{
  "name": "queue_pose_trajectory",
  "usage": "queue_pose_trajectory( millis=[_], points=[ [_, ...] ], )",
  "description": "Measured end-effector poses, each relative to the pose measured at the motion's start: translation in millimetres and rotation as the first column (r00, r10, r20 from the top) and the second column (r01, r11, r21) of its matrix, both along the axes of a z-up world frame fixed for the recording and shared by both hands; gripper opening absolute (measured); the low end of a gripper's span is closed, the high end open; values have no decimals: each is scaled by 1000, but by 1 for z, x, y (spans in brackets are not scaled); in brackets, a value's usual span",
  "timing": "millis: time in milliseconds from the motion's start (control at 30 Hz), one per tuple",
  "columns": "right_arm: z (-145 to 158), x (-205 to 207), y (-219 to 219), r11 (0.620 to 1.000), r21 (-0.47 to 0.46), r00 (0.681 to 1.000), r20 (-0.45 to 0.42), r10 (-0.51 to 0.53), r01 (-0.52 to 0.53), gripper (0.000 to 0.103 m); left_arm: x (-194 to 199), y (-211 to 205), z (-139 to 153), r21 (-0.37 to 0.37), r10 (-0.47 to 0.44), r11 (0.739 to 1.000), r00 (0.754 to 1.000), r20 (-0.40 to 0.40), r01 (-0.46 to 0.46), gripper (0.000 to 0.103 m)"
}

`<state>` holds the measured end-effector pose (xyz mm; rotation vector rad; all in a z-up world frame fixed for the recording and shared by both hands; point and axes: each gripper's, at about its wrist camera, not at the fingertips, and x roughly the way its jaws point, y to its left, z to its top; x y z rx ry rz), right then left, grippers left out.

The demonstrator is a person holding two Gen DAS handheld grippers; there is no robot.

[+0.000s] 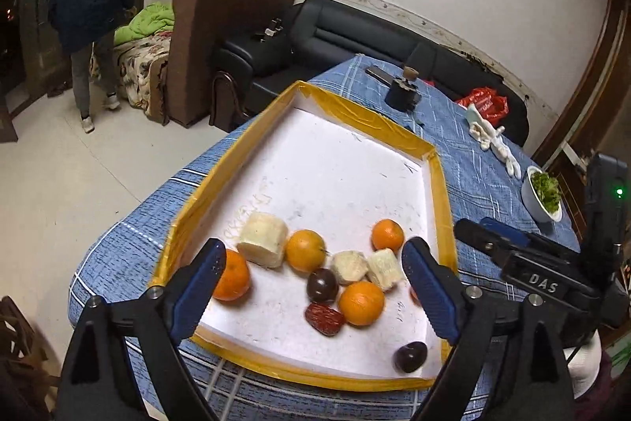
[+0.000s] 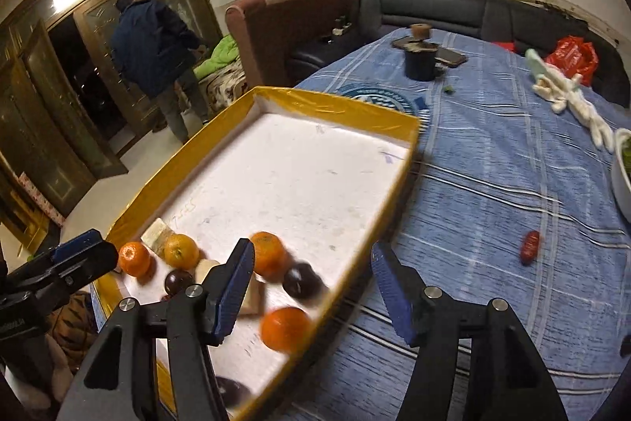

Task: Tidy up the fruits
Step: 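Carry both plums over the tray and open both tools, then grasp a dark plum with the right tool while the left tool grasps a red date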

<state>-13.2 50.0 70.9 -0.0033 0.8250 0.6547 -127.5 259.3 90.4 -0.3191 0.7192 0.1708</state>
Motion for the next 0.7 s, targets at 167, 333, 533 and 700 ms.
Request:
queue_pose_trajectory(
  millis=[167,333,533,700],
  points=[
    [-9,-5,-48,997,-8,997,-12,-73,73,67,3,-35,0,140,-4,990,1000,-31,8,90],
    [-18,-7,-89,990,7,989,-42,-141,141,67,5,-62,1,191,-35,981,998,-53,45,90],
    [-22,-11,-127,981,30,980,-53,-192,193,67,8,-91,3,259,-59,963,995,-78,78,90],
    [-22,-14,-147,975,46,975,-55,-215,217,67,10,-107,3,280,-84,954,992,-95,107,90]
  ],
)
